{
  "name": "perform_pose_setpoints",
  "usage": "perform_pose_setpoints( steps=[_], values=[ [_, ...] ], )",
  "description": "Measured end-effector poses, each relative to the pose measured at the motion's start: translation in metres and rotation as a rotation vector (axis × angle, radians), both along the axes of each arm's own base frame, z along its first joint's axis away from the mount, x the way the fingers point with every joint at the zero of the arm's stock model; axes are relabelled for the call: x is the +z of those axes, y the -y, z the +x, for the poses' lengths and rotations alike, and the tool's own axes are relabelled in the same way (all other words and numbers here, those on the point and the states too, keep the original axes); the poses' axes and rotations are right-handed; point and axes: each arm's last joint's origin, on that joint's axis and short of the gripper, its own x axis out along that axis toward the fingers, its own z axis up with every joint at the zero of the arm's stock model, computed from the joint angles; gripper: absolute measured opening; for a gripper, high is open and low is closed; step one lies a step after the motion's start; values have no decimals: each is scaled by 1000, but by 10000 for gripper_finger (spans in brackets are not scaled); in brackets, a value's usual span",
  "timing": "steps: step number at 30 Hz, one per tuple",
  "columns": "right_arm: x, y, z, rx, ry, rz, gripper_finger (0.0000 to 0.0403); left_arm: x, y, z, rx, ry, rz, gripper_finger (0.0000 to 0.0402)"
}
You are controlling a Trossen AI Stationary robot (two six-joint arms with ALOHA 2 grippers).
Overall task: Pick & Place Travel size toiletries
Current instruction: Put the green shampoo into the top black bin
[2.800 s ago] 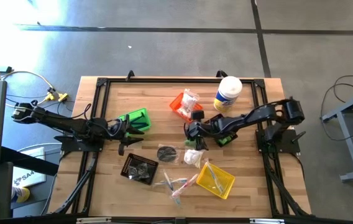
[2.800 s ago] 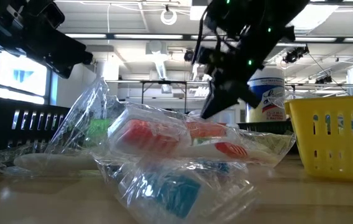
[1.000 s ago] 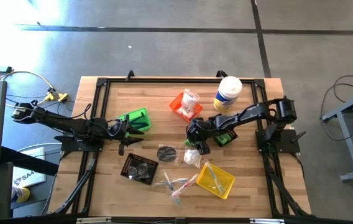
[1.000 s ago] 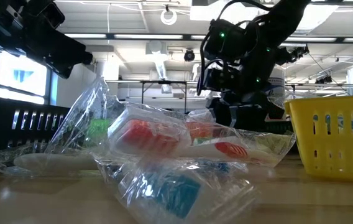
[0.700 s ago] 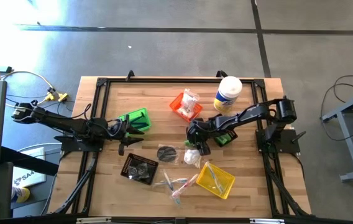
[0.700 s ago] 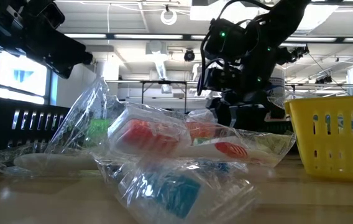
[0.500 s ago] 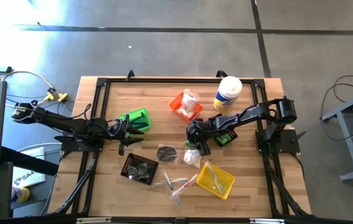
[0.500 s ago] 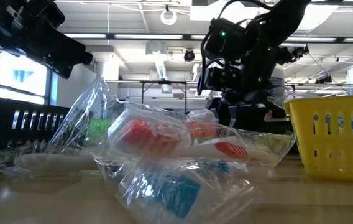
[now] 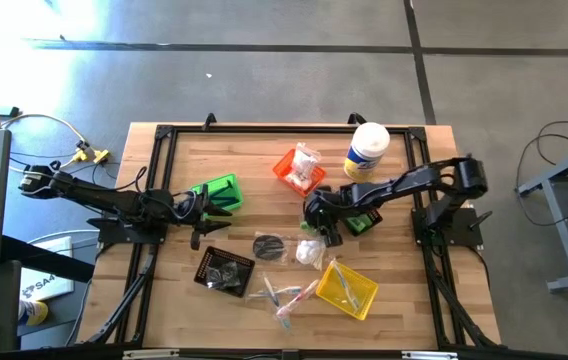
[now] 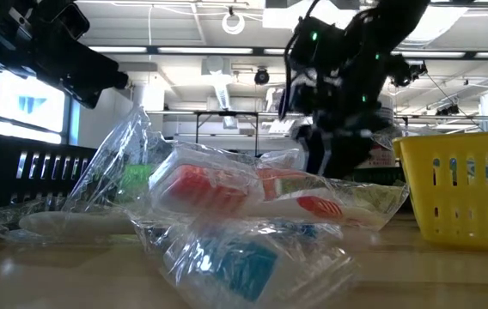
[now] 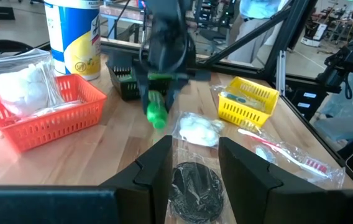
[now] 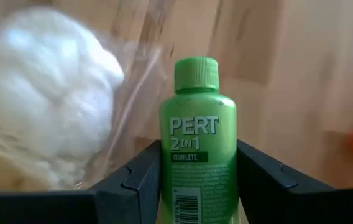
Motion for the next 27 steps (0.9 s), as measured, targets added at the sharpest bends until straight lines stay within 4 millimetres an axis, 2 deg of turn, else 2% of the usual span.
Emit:
perform_pose_setpoints(
  steps=[8,15,20,27],
  values=[
    [58,4,-23,-93,120,-55,165,-1,0,0,0,-6,1,126],
    [97,14,-52,-294,193,-52,165,-1,0,0,0,-8,1,126],
    [108,20,-72,-436,164,-46,162,-1,0,0,0,-8,1,126],
    [99,28,-87,-608,63,2,164,-1,0,0,0,-7,1,126]
  ],
)
